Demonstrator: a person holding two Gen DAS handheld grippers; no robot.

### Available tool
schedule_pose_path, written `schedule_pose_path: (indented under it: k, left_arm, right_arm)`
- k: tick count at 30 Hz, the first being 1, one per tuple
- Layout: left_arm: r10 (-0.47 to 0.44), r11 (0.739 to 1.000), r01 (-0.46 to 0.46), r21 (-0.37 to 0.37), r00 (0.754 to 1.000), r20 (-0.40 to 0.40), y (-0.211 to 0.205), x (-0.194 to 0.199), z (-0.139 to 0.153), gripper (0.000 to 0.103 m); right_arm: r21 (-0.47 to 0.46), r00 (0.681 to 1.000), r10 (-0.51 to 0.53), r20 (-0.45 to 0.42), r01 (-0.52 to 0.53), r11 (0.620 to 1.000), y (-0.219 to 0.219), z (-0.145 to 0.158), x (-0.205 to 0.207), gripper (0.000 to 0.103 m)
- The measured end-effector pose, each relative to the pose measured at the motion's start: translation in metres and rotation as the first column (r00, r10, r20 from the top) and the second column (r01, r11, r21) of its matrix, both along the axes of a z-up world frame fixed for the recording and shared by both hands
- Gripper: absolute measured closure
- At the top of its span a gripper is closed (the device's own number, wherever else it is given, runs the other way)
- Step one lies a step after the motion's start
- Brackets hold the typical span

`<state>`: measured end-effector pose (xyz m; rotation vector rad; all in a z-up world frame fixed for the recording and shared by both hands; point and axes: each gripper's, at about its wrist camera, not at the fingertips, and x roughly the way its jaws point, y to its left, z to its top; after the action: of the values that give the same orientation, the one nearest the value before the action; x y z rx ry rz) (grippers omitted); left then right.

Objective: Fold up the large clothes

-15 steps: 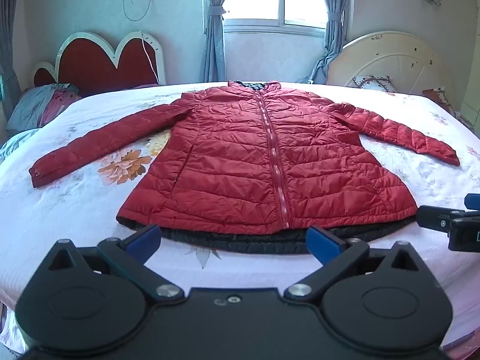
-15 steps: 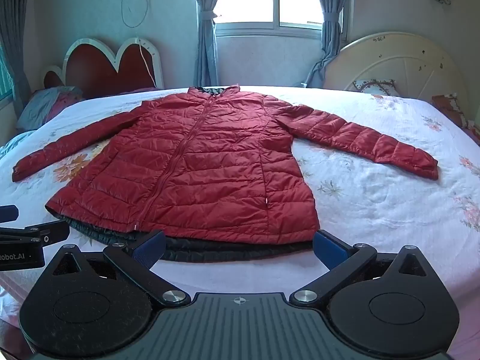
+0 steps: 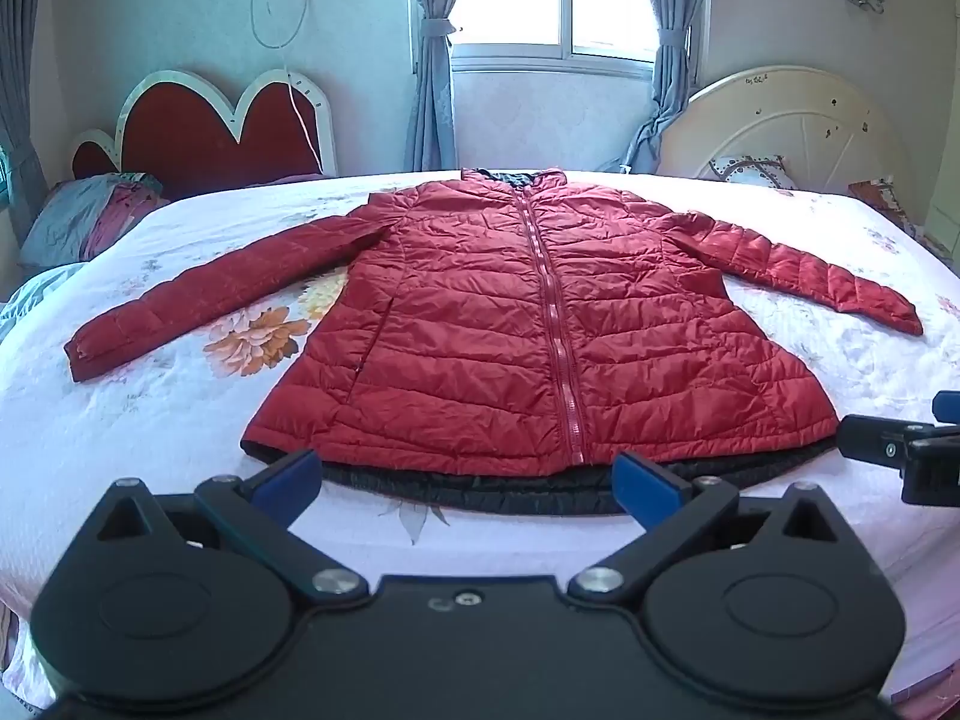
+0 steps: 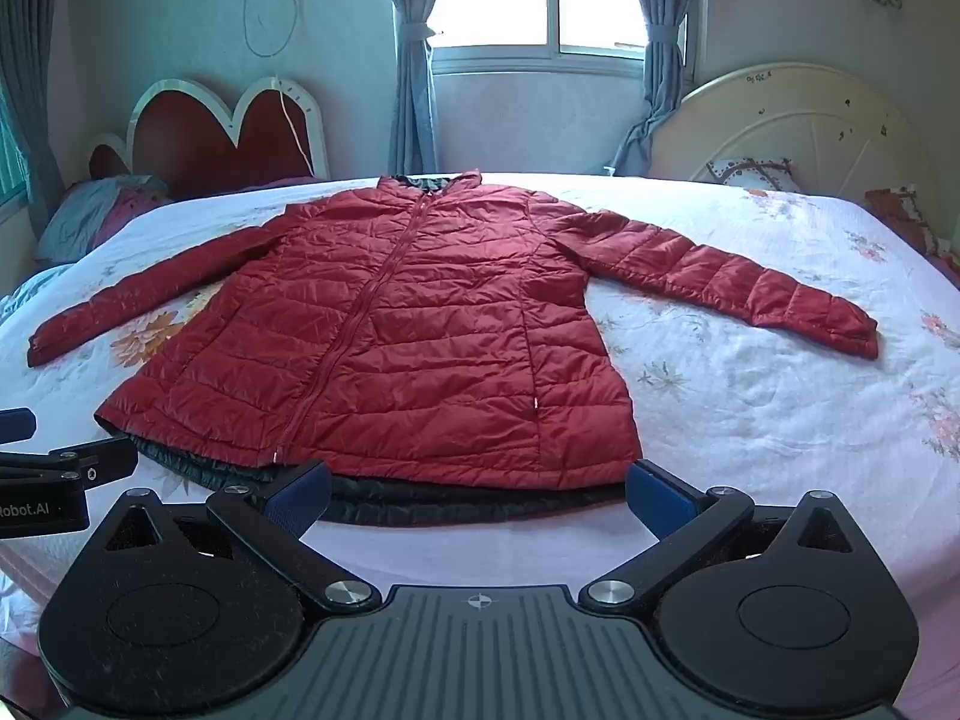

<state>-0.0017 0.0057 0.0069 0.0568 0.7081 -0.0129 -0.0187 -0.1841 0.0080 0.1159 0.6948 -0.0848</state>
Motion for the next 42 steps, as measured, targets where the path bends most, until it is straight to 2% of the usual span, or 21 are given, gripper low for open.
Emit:
schedule_pose_path:
  k: [42]
  left_arm:
    - [0.004, 1.0, -0.004, 0.005, 1.0, 0.007, -0.0063, 0.0068, 0.0012, 0.0]
  right_arm:
    - [0.008, 1.0, -0.005, 0.014, 0.005, 1.0, -0.0039, 0.0059, -0.0002, 0.0]
